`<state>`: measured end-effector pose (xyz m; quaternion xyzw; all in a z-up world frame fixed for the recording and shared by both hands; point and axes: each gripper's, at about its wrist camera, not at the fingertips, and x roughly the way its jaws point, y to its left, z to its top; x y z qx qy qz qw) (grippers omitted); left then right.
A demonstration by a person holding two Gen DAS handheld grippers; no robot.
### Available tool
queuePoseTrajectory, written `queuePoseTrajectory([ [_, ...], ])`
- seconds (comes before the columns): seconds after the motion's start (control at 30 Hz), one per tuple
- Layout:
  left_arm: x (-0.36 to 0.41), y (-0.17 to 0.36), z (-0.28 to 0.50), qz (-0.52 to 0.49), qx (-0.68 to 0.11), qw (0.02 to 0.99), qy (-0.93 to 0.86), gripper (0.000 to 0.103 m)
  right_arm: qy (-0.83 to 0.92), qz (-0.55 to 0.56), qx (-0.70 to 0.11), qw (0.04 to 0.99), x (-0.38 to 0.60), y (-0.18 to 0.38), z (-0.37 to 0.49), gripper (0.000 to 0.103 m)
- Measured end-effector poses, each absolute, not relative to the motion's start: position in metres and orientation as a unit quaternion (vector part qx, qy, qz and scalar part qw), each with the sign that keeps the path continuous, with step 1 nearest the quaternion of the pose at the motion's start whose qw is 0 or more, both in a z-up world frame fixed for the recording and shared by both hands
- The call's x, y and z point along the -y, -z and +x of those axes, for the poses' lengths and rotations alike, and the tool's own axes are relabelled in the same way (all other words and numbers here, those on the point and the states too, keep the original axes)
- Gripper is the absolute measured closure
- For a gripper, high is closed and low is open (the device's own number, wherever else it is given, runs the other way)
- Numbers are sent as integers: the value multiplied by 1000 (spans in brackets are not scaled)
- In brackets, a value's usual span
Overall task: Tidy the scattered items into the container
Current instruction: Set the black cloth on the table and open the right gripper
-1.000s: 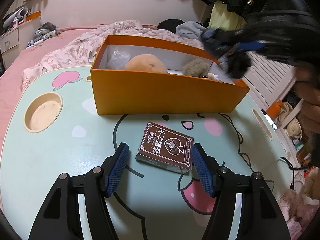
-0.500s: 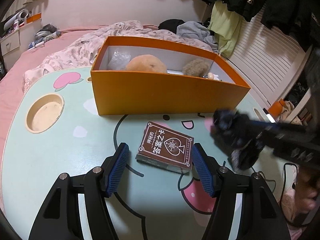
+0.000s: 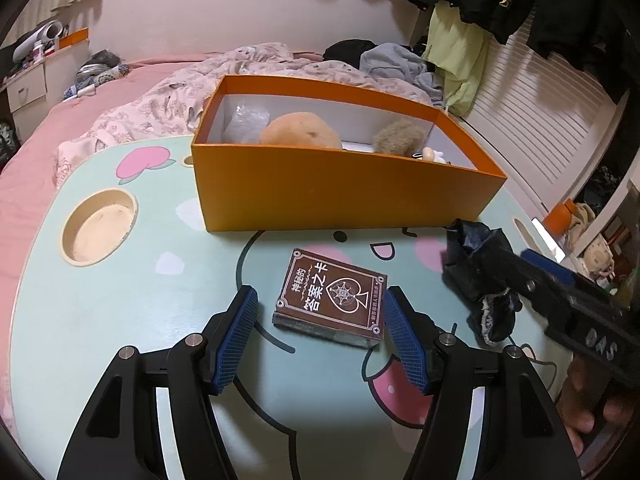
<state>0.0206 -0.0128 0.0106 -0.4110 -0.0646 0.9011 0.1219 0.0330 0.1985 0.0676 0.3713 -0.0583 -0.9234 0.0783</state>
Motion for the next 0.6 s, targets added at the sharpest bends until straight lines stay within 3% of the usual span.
queuePoseTrajectory([
  [0.33, 17, -51, 14, -375, 49, 119, -918, 37, 929, 361, 21, 85, -182, -67, 38, 29],
  [0.5, 18, -94, -31, -391, 27, 135, -910, 37, 925, 369, 33, 85, -187, -63, 35, 29],
  [0.6, 8, -93, -67, -434, -15, 134, -891, 38, 925, 369, 35, 85, -188, -63, 36, 29],
])
